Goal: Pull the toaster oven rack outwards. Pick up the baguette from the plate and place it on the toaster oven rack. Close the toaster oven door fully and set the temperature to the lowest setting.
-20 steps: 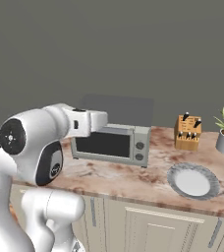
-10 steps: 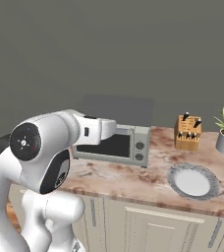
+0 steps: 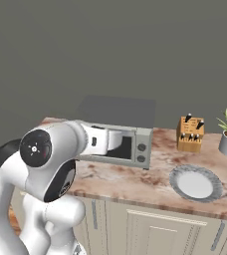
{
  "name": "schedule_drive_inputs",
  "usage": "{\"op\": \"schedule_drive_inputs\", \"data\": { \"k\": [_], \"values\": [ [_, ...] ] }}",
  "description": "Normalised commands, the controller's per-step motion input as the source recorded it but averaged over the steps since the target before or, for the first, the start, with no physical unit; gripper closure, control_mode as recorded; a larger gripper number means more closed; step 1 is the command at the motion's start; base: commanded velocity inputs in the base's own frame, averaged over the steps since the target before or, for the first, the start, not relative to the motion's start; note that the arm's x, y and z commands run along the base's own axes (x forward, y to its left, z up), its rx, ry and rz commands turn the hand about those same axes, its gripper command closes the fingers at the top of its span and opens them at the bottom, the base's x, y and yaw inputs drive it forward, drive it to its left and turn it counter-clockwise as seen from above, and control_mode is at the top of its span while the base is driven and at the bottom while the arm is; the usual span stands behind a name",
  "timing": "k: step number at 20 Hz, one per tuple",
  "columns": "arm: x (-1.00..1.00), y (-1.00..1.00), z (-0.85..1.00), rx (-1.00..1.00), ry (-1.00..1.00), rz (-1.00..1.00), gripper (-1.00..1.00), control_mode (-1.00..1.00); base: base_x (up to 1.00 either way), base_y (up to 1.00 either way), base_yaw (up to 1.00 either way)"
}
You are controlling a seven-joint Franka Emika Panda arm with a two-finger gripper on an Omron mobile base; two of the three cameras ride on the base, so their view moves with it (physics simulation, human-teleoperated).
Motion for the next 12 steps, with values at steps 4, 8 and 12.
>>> {"op": "schedule_drive_inputs", "data": {
  "k": [4,8,12],
  "values": [
    [0.00,-0.16,-0.23,0.00,0.01,0.00,-1.00,-1.00,0.00,0.00,0.00],
    [0.00,-0.25,-0.36,0.00,0.04,0.00,-1.00,-1.00,0.00,0.00,0.00],
    [0.00,-0.25,-0.33,0.00,0.02,0.00,-1.00,-1.00,0.00,0.00,0.00]
  ]
}}
